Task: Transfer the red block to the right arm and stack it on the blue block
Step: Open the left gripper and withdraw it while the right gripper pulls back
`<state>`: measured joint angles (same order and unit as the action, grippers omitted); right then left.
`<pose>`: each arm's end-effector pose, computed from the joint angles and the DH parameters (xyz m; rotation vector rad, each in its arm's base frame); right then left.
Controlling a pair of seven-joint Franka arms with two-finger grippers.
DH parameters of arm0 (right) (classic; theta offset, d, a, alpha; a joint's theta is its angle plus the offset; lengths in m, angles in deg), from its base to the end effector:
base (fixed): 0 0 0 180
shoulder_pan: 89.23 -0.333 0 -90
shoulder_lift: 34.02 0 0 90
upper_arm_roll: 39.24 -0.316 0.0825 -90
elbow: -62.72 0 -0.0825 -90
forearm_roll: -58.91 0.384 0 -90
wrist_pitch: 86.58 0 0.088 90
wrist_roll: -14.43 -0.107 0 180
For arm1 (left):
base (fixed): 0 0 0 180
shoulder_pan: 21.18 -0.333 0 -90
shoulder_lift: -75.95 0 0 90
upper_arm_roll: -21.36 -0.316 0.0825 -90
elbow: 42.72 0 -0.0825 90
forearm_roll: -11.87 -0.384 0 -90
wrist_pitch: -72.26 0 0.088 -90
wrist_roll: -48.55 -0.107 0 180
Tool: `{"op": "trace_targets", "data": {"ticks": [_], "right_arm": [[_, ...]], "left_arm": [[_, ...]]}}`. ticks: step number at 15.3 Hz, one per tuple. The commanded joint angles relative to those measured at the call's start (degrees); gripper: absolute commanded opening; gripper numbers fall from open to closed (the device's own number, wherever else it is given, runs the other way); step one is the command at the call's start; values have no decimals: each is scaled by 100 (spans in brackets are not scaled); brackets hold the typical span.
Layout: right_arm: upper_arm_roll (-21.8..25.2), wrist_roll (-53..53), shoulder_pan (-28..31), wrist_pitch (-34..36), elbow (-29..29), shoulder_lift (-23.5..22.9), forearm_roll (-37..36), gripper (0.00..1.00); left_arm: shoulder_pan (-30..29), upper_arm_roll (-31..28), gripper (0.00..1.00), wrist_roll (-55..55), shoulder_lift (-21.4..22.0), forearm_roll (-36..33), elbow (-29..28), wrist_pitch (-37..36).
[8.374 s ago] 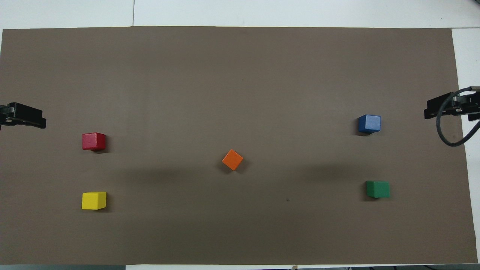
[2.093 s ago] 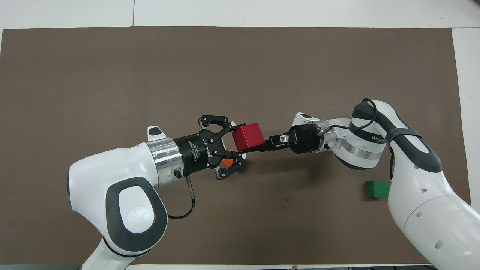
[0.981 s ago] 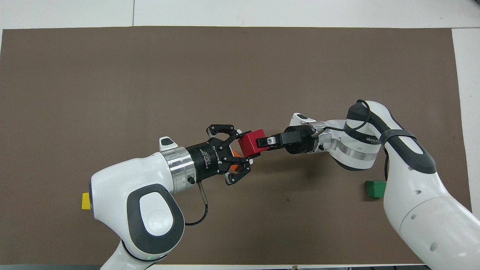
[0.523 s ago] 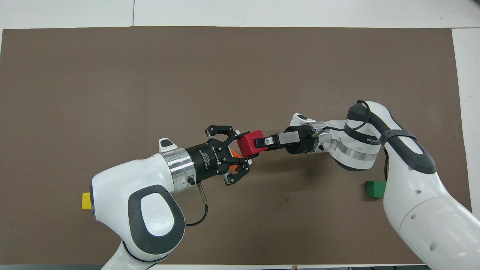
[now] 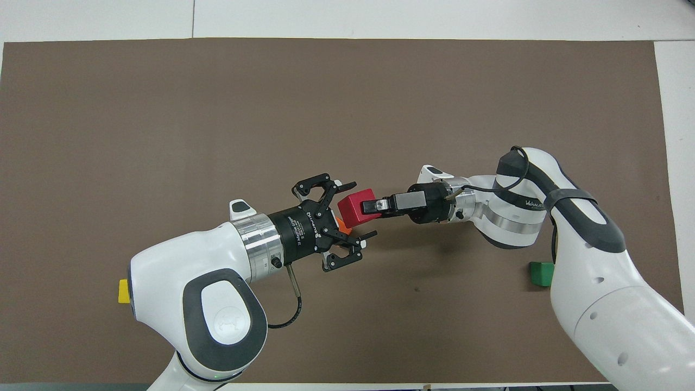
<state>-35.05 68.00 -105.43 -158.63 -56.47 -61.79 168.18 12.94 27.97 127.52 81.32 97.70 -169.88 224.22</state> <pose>0.5229 0.2385 0.2744 -1.1602 -0.0524 0.1229 0.4256 -0.3318 0.4533 1.2855 1.7751 -0.7644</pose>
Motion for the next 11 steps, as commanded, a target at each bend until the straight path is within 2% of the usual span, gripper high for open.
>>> {"op": "trace_targets", "data": {"ticks": [1, 6, 9, 11], "right_arm": [[-32, 127, -6, -99, -43, 52, 120, 0], [-23, 118, -15, -99, -52, 87, 120, 0], [-14, 57, -6, -334, -113, 192, 111, 0], [-14, -74, -6, -590, -122, 315, 102, 0]], "left_arm": [[43, -72, 100, 39, 86, 127, -37, -87], [-1028, -80, 100, -57, 113, 101, -20, -1053], [-1564, -89, 100, -592, 200, 57, -72, -1597], [-1890, -98, 100, -1075, 306, 13, -300, -1994]]}}
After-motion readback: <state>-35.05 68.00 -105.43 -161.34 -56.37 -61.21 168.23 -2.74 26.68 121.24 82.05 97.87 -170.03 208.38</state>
